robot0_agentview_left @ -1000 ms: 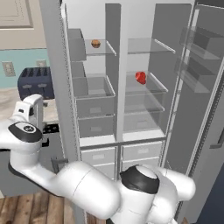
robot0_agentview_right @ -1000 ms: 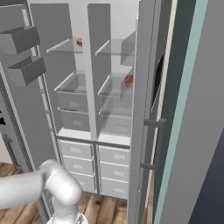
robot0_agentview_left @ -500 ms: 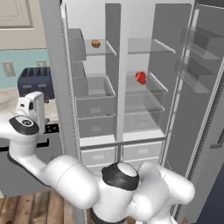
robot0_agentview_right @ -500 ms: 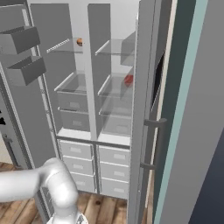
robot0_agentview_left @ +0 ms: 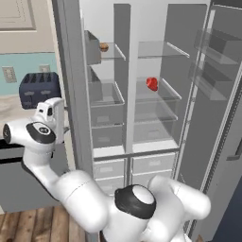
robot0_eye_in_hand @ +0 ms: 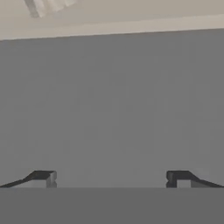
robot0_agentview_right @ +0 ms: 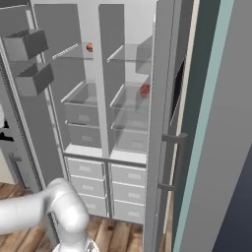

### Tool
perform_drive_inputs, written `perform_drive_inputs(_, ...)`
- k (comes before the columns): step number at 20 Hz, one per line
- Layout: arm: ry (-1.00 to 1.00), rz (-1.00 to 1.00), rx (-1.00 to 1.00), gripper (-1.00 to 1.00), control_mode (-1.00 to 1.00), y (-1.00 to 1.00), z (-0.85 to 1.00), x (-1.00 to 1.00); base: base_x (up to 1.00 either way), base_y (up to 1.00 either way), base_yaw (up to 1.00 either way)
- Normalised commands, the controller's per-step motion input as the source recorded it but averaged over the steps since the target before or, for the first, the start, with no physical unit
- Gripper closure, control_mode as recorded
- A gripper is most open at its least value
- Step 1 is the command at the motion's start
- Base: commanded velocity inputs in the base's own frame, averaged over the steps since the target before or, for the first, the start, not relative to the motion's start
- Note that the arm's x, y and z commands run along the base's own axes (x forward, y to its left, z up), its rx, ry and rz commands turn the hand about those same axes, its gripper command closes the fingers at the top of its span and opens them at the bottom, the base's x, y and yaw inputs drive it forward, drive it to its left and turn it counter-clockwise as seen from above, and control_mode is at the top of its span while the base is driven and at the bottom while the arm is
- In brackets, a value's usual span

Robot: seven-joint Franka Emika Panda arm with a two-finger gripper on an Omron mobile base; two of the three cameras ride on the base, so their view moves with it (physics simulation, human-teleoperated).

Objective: Pick up the frozen steak from the freezer, place it on any shelf in the fridge, and close the fridge and freezer doors when done.

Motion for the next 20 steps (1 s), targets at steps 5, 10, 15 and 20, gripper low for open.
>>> perform_drive_inputs(5,0.0,0.0,0.0,-1.0,-1.0,-1.0,-0.12,-0.07,0.0,0.0,0.0)
perform_drive_inputs(10,0.0,0.0,0.0,-1.0,-1.0,-1.0,-0.05,-0.01,0.0,0.0,0.0)
perform_drive_inputs(15,0.0,0.0,0.0,-1.0,-1.0,-0.99,-0.03,0.0,0.0,0.0,0.0)
perform_drive_inputs(20,0.0,0.0,0.0,-1.0,-1.0,-0.62,0.0,0.28,0.0,0.0,0.0)
